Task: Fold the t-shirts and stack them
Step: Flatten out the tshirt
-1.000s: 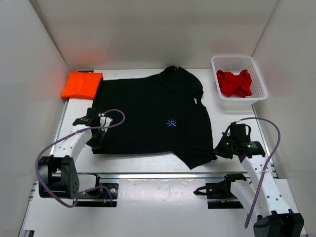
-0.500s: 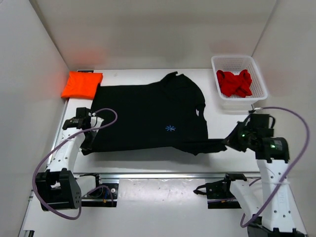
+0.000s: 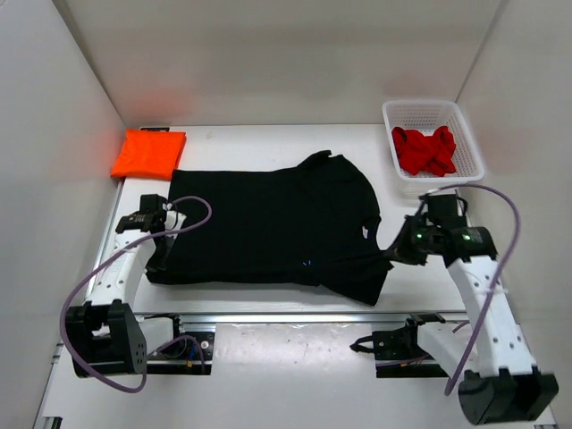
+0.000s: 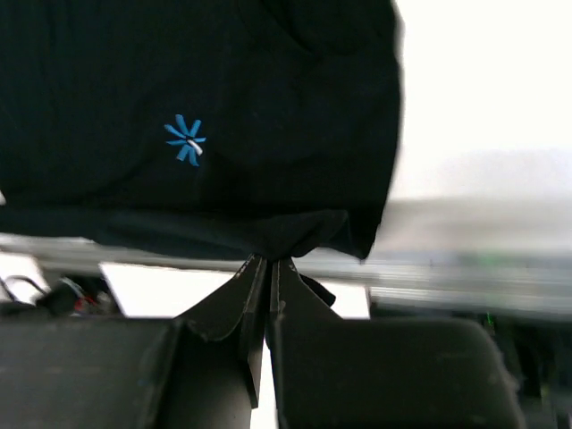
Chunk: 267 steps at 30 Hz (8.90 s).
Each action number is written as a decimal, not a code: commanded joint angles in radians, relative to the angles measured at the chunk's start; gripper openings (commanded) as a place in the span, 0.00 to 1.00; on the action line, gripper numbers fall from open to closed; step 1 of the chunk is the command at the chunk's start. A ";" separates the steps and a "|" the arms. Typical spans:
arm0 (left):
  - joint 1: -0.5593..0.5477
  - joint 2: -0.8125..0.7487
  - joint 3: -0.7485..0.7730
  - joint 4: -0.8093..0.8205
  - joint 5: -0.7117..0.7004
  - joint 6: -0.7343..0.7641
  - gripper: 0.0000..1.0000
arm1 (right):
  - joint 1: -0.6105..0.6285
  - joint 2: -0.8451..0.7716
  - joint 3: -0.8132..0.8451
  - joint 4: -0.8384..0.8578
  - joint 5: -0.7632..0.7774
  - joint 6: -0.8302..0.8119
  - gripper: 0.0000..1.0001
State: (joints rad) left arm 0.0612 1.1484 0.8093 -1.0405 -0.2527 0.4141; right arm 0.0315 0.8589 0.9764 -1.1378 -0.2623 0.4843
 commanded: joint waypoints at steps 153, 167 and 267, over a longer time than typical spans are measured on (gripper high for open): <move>-0.236 1.234 1.220 0.298 -0.099 -0.041 0.39 | 0.145 1.594 1.142 0.385 0.193 -0.133 0.00; -0.230 1.206 1.186 0.332 -0.168 0.028 0.18 | 0.130 1.583 1.144 0.380 0.195 -0.139 0.00; 0.005 0.567 0.352 0.295 0.035 -0.268 0.59 | 0.085 0.818 0.091 0.435 0.343 -0.329 0.00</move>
State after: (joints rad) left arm 0.0738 1.7817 1.1706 -0.7418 -0.1997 0.1562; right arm 0.1337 1.7241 1.0626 -0.6998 0.0315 0.1886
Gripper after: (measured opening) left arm 0.588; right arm 0.003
